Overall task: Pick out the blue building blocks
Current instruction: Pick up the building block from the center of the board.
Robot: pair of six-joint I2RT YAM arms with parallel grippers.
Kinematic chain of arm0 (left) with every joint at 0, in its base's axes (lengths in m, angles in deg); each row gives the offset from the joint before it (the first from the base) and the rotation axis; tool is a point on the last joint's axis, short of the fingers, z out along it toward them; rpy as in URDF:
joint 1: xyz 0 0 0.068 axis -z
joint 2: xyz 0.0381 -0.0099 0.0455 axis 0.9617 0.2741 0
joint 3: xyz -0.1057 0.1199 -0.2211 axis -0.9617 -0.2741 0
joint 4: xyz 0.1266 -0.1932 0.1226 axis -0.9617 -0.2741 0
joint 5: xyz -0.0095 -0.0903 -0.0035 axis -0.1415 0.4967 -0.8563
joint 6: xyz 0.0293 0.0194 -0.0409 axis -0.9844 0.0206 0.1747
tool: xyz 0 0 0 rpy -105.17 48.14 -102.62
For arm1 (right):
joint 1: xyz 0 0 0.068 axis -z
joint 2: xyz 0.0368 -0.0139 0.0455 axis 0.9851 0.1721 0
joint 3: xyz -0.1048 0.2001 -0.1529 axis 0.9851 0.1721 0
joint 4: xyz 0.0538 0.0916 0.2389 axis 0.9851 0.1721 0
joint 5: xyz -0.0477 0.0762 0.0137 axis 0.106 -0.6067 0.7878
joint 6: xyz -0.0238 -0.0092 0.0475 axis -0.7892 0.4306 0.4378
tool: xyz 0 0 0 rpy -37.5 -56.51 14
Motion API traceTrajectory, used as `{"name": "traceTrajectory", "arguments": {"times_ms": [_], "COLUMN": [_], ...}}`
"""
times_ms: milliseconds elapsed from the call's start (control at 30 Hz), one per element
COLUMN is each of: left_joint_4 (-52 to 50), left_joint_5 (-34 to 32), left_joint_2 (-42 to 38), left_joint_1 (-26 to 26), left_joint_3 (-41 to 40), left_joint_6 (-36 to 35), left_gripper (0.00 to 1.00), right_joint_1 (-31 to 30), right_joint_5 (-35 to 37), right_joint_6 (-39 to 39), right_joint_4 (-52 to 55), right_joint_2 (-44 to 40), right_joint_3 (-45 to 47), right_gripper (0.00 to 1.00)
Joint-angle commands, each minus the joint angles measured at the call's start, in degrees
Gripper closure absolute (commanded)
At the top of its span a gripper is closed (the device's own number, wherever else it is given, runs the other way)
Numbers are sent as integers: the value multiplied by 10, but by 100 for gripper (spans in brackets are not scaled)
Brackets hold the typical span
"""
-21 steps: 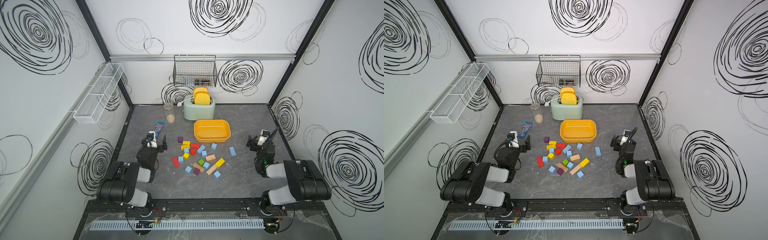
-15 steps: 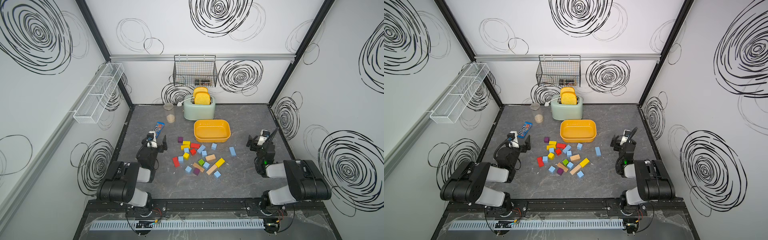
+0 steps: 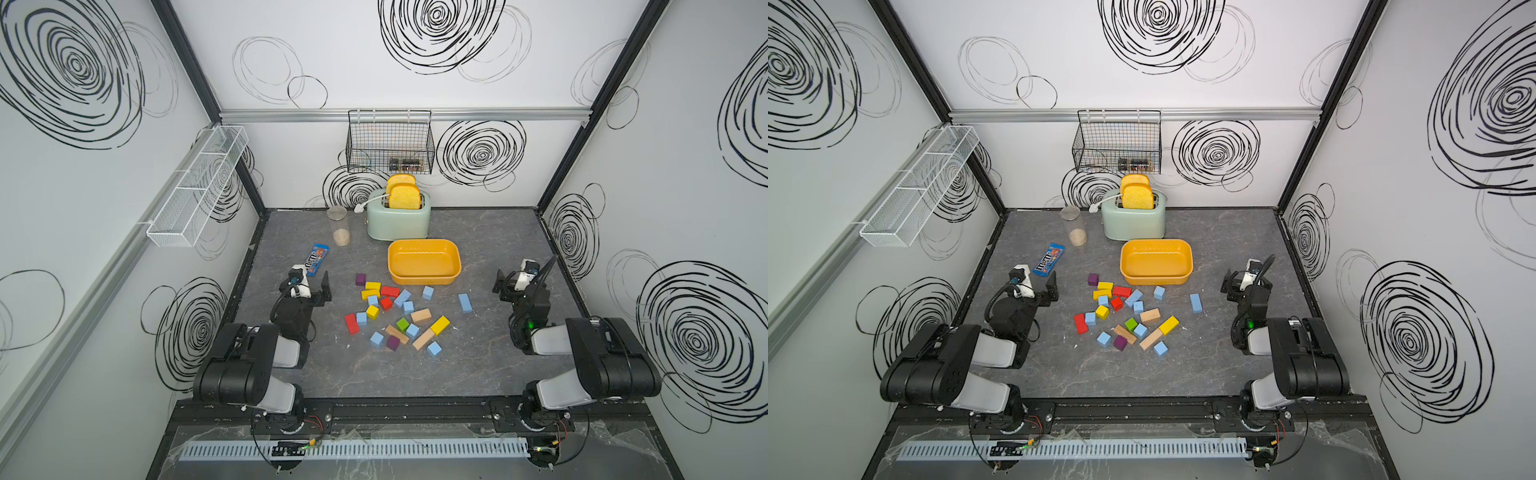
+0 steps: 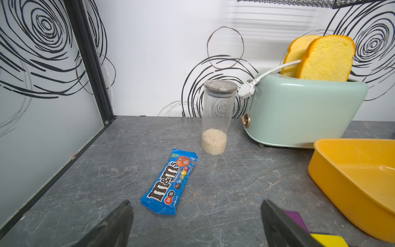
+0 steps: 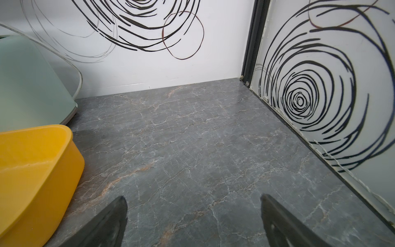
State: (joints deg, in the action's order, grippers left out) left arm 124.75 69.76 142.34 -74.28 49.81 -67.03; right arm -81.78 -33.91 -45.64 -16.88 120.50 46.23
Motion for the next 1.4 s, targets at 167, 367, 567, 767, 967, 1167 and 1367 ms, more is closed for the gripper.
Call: {"name": "traceTrajectory", "arguments": {"times_ms": [167,367,567,767,967,1167,1367], "left_joint_4": [51,-69,-179,-348,-492,-624,-683], "left_joint_5": [-2,-33,-31,43,112,170,205], "left_joint_2": [-12,-100,-183,-205,-188,-176,-186], "left_joint_1": [3,10,9,17,52,114,172], "left_joint_3": [-4,19,76,202,310,376,380], "left_joint_6": [-5,-6,33,11,-57,-144,-190], "left_gripper": [4,4,4,4,4,4,4], "right_joint_1": [1,-5,-7,-10,-13,-21,-52], "right_joint_5": [-3,-4,-16,-20,-69,-127,-147], "right_joint_6": [-2,-16,-28,93,127,138,134], "right_joint_4": [-18,9,159,392,533,663,756], "right_joint_2": [-3,-20,-53,-87,-131,-160,-176], "right_joint_3": [-3,-15,-80,-191,-253,-271,-300], "right_gripper": [2,2,2,2,2,2,2]}}
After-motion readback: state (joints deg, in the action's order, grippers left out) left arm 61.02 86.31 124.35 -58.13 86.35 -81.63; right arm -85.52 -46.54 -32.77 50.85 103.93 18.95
